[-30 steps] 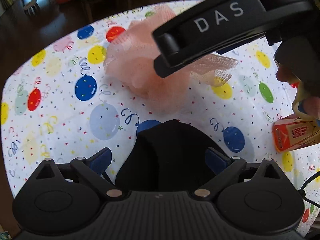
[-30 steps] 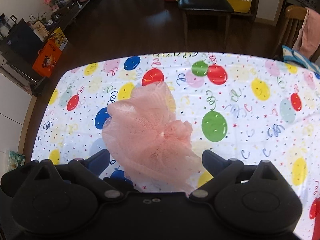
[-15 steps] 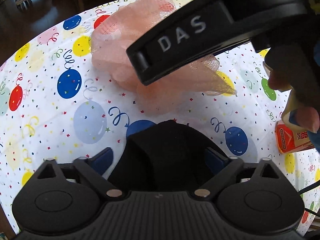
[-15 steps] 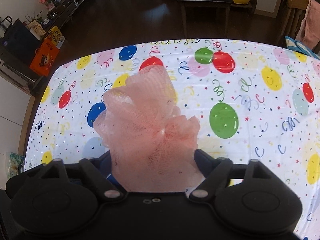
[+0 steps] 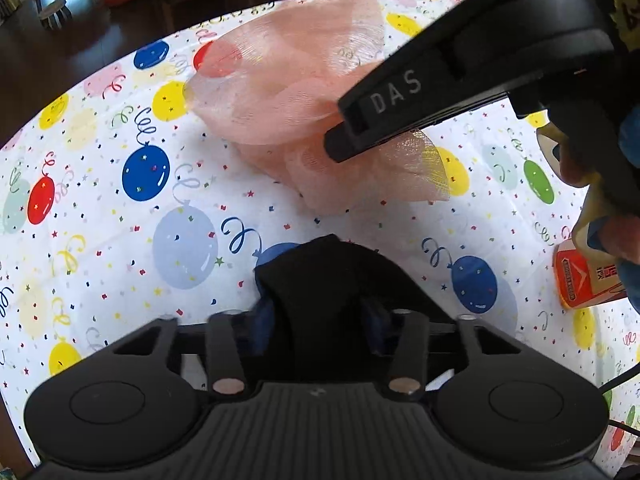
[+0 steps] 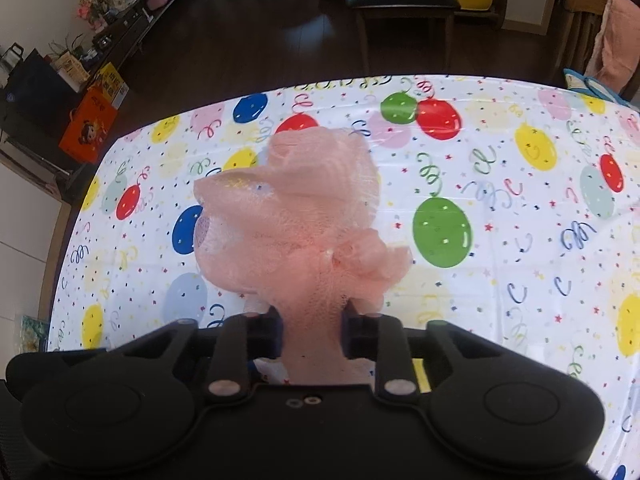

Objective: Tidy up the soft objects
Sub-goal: 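Grasp the pink mesh puff with the right tool while the left tool grasps the black cloth, then carry the pink puff and black cloth over the red box with both tools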

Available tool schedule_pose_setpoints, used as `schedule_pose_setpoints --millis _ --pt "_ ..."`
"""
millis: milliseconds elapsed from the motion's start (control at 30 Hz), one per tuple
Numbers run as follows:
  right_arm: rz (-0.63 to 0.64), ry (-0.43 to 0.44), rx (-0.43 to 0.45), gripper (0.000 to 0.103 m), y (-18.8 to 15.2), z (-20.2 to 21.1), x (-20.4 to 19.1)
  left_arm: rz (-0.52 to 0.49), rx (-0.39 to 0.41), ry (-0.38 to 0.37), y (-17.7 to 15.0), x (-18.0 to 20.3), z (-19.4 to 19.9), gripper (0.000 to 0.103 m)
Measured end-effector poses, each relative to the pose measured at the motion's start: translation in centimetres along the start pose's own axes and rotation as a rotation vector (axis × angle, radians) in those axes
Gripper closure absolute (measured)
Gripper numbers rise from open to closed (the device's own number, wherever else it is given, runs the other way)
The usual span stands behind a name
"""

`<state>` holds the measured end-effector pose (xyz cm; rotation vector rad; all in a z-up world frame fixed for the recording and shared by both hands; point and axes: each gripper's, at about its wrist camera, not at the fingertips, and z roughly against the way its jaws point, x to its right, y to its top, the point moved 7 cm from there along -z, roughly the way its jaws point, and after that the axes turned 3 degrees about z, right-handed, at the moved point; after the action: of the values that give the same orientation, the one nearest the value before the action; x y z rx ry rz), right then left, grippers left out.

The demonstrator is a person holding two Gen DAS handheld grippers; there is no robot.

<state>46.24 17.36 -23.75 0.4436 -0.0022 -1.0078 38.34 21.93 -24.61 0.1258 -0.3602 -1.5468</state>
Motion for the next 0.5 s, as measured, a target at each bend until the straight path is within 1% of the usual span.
schedule_pose_setpoints --millis 167,200,233,267,333,500 --pt "-0.015 -0.019 0.027 0.087 -0.1 1.1 0.7 0.002 0.023 0.003 0.1 0.2 0.7 0.075" --pt "-0.017 -0.023 0.032 0.087 -0.2 1.3 0.8 0.008 0.028 -0.001 0.1 0.3 0.9 0.079" --pt "-0.019 -0.025 0.037 0.088 -0.2 1.6 0.9 0.015 0.037 -0.003 0.1 0.2 1.1 0.088" --pt "-0.020 -0.024 0.044 0.088 -0.2 2.0 1.1 0.025 0.045 -0.009 0.2 0.2 1.4 0.092" --pt "-0.023 -0.027 0.058 0.088 -0.2 2.8 1.3 0.042 0.061 -0.021 0.4 0.2 2.0 0.092" --pt "-0.027 -0.029 0.098 0.089 -0.3 5.4 1.9 0.030 0.101 -0.019 0.6 1.1 3.3 0.096"
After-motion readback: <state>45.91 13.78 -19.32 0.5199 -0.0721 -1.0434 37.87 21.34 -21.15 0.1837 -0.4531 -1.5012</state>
